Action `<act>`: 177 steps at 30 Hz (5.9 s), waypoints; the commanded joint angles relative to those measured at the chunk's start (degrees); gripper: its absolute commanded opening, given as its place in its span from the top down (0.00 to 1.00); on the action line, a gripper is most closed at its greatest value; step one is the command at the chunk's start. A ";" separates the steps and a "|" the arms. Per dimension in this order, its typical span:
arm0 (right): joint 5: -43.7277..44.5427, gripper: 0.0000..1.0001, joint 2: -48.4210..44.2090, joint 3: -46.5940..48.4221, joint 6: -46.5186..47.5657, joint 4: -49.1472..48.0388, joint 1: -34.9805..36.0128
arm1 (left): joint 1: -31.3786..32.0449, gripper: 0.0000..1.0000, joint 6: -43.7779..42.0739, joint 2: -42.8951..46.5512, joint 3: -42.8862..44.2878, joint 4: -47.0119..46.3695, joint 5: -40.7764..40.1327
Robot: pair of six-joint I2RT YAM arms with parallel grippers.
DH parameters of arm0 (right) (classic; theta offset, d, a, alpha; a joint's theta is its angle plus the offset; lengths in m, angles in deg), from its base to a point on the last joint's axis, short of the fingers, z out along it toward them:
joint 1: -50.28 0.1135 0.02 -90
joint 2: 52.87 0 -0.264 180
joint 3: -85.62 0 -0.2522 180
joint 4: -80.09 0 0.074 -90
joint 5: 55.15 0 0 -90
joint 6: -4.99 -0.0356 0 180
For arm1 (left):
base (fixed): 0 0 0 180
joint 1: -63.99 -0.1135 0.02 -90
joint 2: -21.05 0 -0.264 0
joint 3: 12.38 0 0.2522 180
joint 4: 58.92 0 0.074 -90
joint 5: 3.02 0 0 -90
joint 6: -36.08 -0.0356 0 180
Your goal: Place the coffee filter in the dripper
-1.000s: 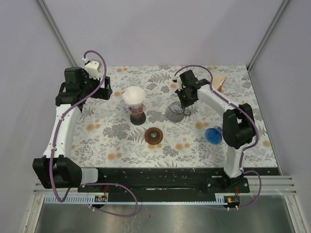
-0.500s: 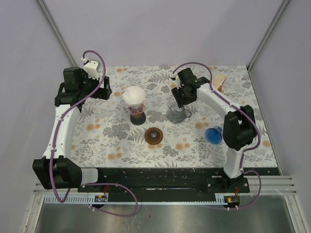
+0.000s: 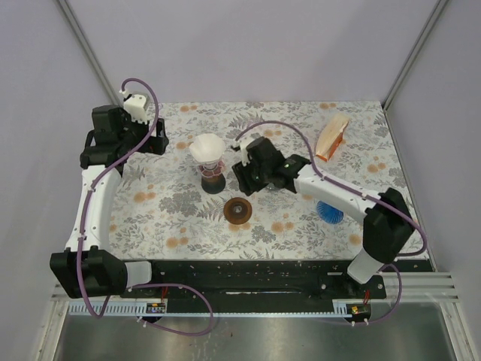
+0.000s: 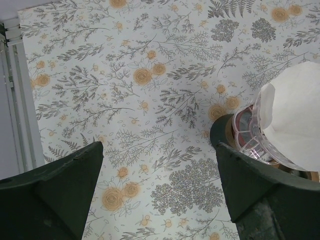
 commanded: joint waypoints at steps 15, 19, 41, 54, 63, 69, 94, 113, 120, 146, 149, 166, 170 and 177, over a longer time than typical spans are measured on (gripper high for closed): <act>0.94 0.53 12.61 -4.46 -7.26 -9.44 4.84 | -1.57 0.01 1.17 2.79 0.10 -1.59 2.83; 4.52 0.54 15.15 -4.55 -7.00 -9.44 5.28 | -1.92 0.01 0.99 3.05 -0.07 -1.59 3.01; -13.97 1.00 2.07 -3.77 0.91 -1.82 7.83 | -2.54 0.01 -6.03 5.51 3.08 4.20 20.47; -39.91 1.00 -3.74 18.39 -5.57 9.64 -2.96 | 11.22 0.01 -32.65 10.52 15.91 23.70 38.54; -45.81 1.00 -0.75 25.86 -6.47 8.49 -6.15 | 29.08 0.01 -42.51 7.71 19.43 29.08 25.87; -48.89 1.00 0.57 27.10 -7.26 8.31 -6.15 | 36.74 0.07 -43.66 5.61 19.17 28.91 16.21; -27.71 0.19 -11.11 19.99 -1.82 6.73 -15.55 | 37.10 1.00 -3.86 7.10 16.44 12.82 7.75; -56.09 0.53 -16.13 8.82 -3.74 -13.82 -15.20 | 32.53 1.00 5.65 5.87 16.80 11.68 32.36; -62.42 0.56 -14.55 8.55 -5.94 -15.24 -14.76 | 32.18 1.00 6.70 5.16 16.71 11.06 31.40; -49.76 1.00 -2.53 4.60 -22.80 -10.92 -34.18 | 21.19 0.01 1.61 10.08 12.41 8.16 12.24; -53.02 1.00 3.63 5.29 -24.84 -12.96 -35.15 | 21.19 0.01 1.34 9.82 11.00 8.16 12.67; -50.56 1.00 12.26 2.75 -21.50 -9.62 -38.40 | 21.10 0.01 1.69 7.89 9.86 7.64 15.22; -51.44 1.00 14.01 2.66 -21.41 -9.62 -38.49 | 21.01 0.01 1.87 7.89 9.86 7.46 15.31; -50.83 1.00 15.51 2.84 -20.45 -8.30 -38.49 | 21.10 0.01 1.96 8.33 9.68 7.55 15.40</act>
